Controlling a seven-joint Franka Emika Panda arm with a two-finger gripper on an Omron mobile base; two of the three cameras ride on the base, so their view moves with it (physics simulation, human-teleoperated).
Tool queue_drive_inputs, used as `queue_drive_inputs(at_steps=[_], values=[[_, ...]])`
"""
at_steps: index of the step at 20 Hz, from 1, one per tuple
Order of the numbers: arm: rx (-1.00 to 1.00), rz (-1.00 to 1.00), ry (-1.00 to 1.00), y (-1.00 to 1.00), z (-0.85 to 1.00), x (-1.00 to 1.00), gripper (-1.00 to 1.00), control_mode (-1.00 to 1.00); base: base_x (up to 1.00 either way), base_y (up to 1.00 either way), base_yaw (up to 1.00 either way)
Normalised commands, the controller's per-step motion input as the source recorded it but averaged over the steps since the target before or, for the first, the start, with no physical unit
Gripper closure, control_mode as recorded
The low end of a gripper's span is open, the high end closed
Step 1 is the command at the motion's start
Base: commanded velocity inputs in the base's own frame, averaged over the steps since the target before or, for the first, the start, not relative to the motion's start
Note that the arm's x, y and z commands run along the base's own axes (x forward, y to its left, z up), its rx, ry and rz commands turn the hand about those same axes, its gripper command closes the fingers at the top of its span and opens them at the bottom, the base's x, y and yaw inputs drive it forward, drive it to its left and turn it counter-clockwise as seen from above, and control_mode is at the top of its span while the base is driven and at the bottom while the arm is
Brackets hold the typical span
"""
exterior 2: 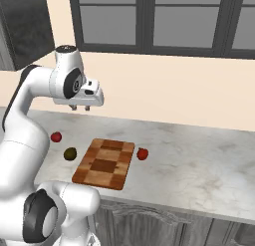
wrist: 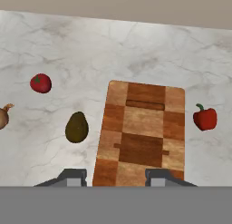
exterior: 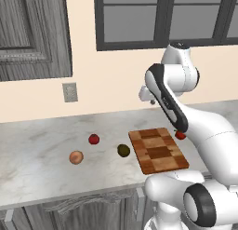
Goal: Place the avocado, onion, tomato, and bell pepper on the cutting board.
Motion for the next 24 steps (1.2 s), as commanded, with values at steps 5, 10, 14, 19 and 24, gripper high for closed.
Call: queue_drive_inputs(at_steps=[5,10,14,19,24], values=[[0.0,0.0,0.0,0.09,-0.02,-0.1,-1.0,-1.0,0.0,0.0,0.0],[-0.03,0.0,0.0,0.48,-0.17,-0.11,-1.0,-1.0,0.0,0.0,0.0],[-0.04,0.0,0.05,0.49,-0.29,-0.12,-1.0,-1.0,0.0,0.0,0.0],[-0.07,0.0,0.07,0.47,-0.46,-0.05,-1.0,-1.0,0.0,0.0,0.0],[-0.04,0.0,0.07,0.32,-0.4,0.01,-1.0,-1.0,0.0,0.0,0.0]])
